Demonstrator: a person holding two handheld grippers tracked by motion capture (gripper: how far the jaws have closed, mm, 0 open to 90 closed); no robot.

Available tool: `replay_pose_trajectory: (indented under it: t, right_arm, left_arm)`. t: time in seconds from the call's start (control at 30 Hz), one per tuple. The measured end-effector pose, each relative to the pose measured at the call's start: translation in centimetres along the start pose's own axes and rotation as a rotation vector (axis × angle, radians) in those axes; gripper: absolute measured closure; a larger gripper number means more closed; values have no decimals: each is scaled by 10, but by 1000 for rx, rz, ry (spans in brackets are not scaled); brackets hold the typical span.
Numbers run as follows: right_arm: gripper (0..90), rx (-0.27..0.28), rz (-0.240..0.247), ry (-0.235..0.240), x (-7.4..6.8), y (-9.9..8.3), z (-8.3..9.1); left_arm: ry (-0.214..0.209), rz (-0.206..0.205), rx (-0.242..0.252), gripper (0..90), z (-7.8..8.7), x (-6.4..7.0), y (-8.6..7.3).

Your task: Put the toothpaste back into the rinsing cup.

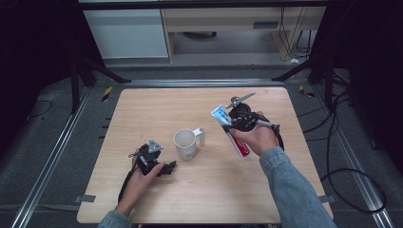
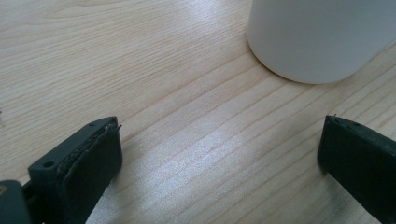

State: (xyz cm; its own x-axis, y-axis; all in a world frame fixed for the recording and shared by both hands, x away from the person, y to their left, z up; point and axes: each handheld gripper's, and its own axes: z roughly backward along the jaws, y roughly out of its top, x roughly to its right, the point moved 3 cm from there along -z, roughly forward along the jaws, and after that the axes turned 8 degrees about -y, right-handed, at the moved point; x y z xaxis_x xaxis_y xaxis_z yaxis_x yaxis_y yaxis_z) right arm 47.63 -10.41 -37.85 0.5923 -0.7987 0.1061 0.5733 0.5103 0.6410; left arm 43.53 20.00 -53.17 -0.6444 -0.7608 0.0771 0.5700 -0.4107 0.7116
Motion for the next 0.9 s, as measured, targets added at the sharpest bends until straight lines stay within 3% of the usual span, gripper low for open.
replay_pose_trajectory:
  t: [0.17,0.23,0.3,0.33,0.53,0.9]
  right_arm:
    - [731,66,-8,-12,-4,5,3]
    - [732,126,-21,-21,-6,8,5]
    - [732,141,-29,-23,-6,9,6]
    - [732,177,-47,-32,-5,11,8]
    - [731,274,-95,-75,-5,14,14]
    - [730,385,-152,-111,-7,25,14]
  left_arm:
    - [1,1,0,0,0,0,0]
    - [3,6,1,0,-1,0,1]
    - [3,4,0,0,-1,-1,1]
    - [3,3,-1,0,-2,-1,2]
    - [5,5,-2,0,-3,-2,3]
    - [2,0,-3,0,-8,-5,9]
